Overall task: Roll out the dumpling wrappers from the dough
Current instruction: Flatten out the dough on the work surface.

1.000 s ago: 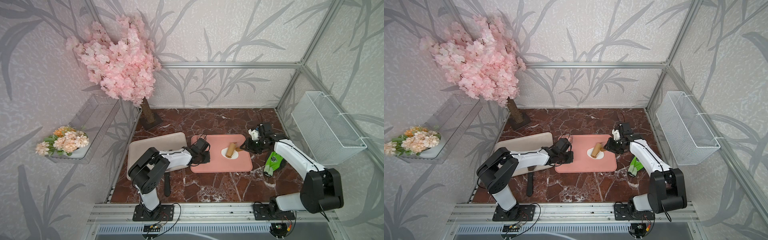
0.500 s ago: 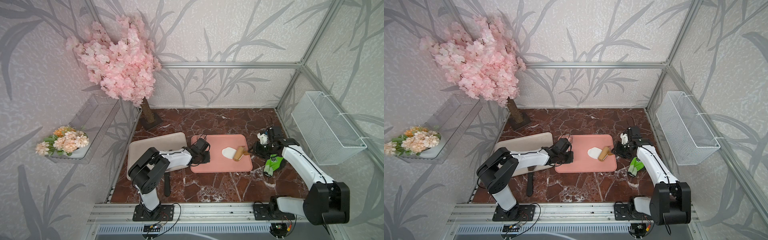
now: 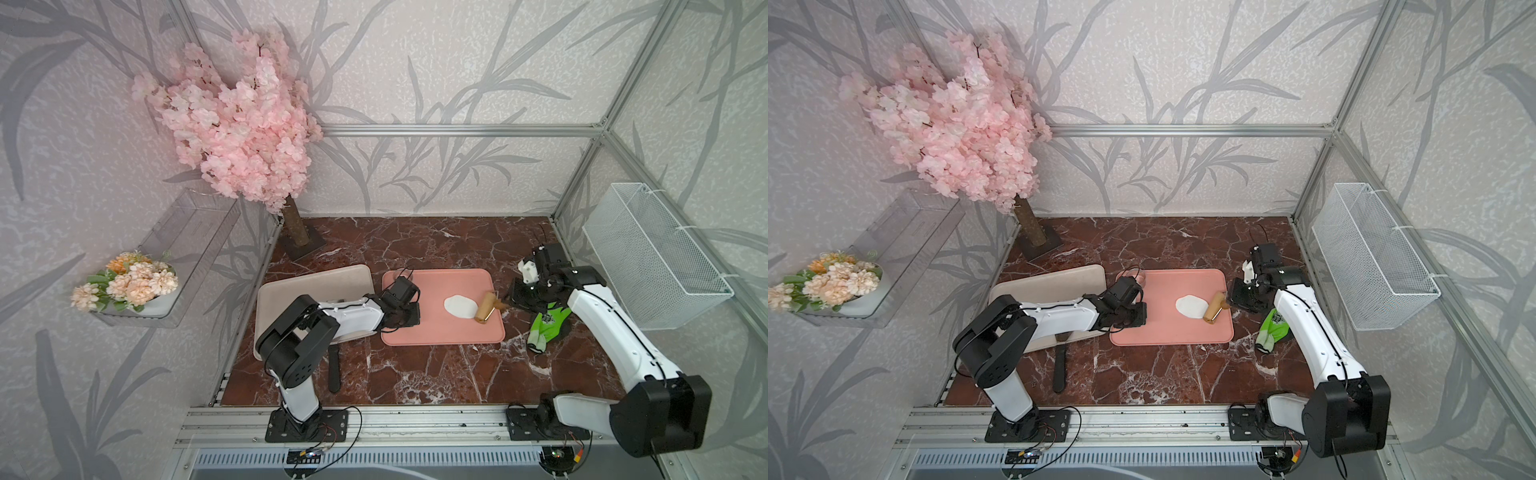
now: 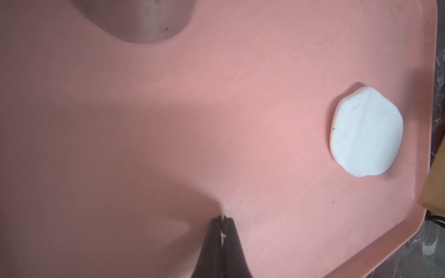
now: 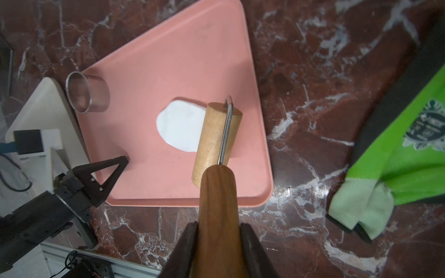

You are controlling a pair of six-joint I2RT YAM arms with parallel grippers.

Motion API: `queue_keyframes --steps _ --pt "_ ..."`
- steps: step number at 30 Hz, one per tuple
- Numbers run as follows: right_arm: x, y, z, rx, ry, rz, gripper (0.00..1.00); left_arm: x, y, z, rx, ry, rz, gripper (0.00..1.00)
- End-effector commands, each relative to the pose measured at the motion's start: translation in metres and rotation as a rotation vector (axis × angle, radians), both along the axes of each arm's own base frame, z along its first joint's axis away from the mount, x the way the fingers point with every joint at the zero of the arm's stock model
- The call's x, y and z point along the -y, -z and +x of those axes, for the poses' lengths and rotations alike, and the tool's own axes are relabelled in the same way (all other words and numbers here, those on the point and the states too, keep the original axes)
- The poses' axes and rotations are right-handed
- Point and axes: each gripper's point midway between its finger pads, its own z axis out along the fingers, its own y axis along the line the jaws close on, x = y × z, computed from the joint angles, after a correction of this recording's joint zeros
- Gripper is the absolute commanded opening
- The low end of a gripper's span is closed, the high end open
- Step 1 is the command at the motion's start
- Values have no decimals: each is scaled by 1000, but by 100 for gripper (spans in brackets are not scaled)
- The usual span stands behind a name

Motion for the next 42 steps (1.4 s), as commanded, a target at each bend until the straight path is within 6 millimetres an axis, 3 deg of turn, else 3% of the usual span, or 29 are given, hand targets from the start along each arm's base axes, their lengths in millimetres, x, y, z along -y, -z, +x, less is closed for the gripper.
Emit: queue_keyframes --steps 1,7,14,21,34,42 --pt "-32 -13 24 51 -51 31 0 -55 64 -54 -229 -1 241 0" --pt "-82 -4 52 61 -131 59 0 -55 63 -52 -225 -3 241 0" --pt "-90 19 62 23 -137 64 0 -55 63 -53 -227 2 245 0" --pt "-65 62 37 -92 -115 4 0 -56 63 -53 -230 0 246 0" --pt "-22 81 1 -170 -71 -45 0 -56 63 -54 -230 0 246 0" --pt "2 83 -18 -185 -15 -47 0 -57 64 -55 -232 1 249 0"
